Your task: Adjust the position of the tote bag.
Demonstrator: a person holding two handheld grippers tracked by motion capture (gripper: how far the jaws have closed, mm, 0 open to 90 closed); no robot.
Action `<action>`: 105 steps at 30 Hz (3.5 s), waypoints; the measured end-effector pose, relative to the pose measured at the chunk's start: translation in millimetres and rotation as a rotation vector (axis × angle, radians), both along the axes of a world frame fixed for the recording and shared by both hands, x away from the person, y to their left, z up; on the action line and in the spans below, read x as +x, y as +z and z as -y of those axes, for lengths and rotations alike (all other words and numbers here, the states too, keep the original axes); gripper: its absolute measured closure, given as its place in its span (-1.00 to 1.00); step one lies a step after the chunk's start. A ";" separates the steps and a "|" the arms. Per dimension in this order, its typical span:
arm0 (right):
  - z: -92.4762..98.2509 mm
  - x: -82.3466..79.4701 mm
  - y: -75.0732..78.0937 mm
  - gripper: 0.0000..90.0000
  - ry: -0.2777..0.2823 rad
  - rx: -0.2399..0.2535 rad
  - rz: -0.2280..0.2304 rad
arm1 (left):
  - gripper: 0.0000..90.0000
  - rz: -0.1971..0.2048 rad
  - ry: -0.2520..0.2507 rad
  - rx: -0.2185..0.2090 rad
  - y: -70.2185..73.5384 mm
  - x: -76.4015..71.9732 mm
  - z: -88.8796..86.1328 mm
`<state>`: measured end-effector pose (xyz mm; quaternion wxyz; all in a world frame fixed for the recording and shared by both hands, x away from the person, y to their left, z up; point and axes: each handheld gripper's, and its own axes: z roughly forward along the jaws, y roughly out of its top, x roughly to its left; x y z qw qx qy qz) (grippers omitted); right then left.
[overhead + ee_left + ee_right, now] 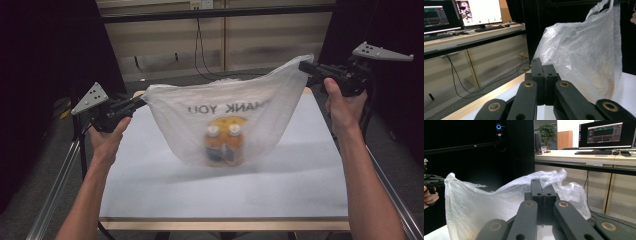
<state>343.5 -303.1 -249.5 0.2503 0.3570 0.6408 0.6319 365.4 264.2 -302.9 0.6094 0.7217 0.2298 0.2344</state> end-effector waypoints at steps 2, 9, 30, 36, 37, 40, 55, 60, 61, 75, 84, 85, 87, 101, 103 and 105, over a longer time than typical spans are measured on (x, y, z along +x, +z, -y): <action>-1.5 -6.9 -4.9 1.00 0.024 0.007 0.009 | 1.00 0.012 -0.008 0.002 -0.9 -6.0 -0.1; -5.3 -26.9 -28.1 1.00 0.082 -0.011 -0.011 | 1.00 0.016 -0.043 0.021 -13.1 -25.3 -2.3; -13.7 -43.2 -91.3 1.00 0.153 -0.072 -0.134 | 1.00 -0.064 -0.076 0.127 -65.6 -33.6 6.4; -13.2 -46.6 -101.5 1.00 0.151 -0.116 -0.184 | 1.00 -0.083 -0.086 0.164 -74.3 -37.3 6.3; -12.0 -48.0 -102.7 1.00 0.151 -0.117 -0.191 | 1.00 -0.092 -0.087 0.177 -76.6 -38.7 4.5; -7.1 -50.6 -111.0 1.00 0.139 -0.133 -0.220 | 1.00 -0.111 -0.093 0.194 -84.6 -40.5 1.4; -10.0 -30.3 -147.9 1.00 0.099 -0.169 -0.327 | 1.00 -0.195 -0.127 0.314 -121.7 -30.7 23.1; -7.7 -28.0 -155.4 1.00 0.093 -0.172 -0.347 | 1.00 -0.223 -0.128 0.333 -131.0 -28.0 24.2; -7.0 -27.5 -157.7 1.00 0.089 -0.176 -0.353 | 1.00 -0.224 -0.130 0.343 -133.2 -28.0 25.3; -3.3 -28.9 -184.8 1.00 0.088 -0.238 -0.433 | 1.00 -0.281 -0.157 0.405 -151.9 -36.5 23.6; -10.1 -29.5 -202.1 1.00 0.108 -0.305 -0.488 | 1.00 -0.282 -0.130 0.455 -159.2 -42.2 26.5; -9.5 -29.0 -203.5 1.00 0.104 -0.311 -0.494 | 1.00 -0.287 -0.128 0.456 -160.9 -40.6 26.6; -8.2 -26.3 -209.0 1.00 0.089 -0.331 -0.503 | 1.00 -0.294 -0.106 0.476 -164.9 -37.1 26.6; -0.4 -21.0 -233.7 1.00 0.084 -0.418 -0.579 | 1.00 -0.341 -0.104 0.531 -177.4 -32.8 19.8; 1.1 -20.7 -233.9 1.00 0.079 -0.409 -0.582 | 1.00 -0.341 -0.104 0.528 -177.5 -33.2 18.9; 1.7 -21.4 -234.7 1.00 0.075 -0.401 -0.582 | 1.00 -0.341 -0.102 0.533 -177.4 -33.7 17.9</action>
